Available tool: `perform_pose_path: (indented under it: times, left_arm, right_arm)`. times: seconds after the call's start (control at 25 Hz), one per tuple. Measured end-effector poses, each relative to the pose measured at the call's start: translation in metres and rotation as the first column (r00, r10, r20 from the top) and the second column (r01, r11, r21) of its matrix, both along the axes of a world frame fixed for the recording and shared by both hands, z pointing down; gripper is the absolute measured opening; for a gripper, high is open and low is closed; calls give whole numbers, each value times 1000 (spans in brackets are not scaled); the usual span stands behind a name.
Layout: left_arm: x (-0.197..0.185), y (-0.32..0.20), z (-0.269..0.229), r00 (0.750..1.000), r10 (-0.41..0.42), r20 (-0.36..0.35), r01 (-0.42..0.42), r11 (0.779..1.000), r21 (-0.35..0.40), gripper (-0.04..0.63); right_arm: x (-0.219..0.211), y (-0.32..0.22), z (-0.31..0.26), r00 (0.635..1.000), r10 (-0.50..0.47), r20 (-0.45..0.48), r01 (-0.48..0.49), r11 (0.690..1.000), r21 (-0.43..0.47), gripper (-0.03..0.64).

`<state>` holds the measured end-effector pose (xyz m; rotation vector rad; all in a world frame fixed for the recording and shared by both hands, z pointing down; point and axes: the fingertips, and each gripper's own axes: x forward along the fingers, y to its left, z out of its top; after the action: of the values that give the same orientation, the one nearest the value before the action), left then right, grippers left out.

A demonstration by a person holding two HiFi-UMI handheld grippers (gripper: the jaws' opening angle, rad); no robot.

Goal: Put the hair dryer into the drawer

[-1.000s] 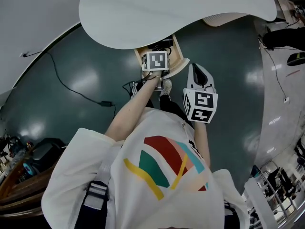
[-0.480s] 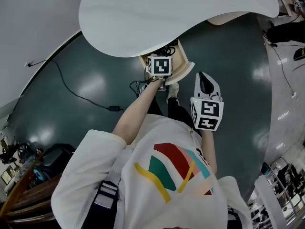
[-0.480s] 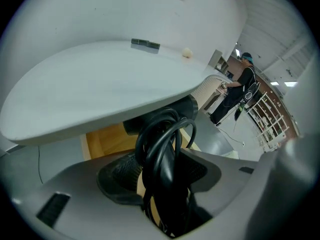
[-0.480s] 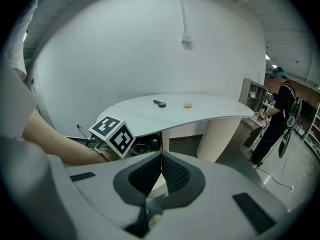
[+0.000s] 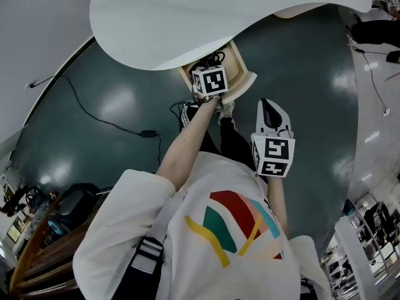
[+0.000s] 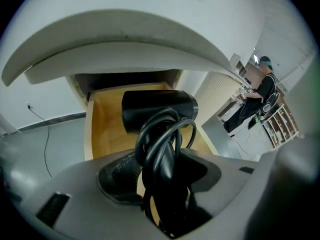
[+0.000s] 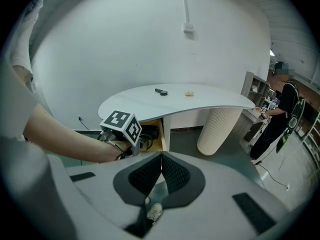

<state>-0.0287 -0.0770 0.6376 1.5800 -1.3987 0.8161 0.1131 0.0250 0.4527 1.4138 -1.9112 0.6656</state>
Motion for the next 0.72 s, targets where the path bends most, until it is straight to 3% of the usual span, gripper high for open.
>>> perform_pose_path:
  times: [0.48,0.72]
  left_arm:
    - [-11,-18,32,996,-81,-42,81,997,18,230]
    - [-8,-35,46,998,-53,-46,55,997,53,230]
  right_arm:
    - [-21,18,24,997,-78,-1,77,995,-62,11]
    - [-21,22,37,995,-95,1,95,992,-86,11]
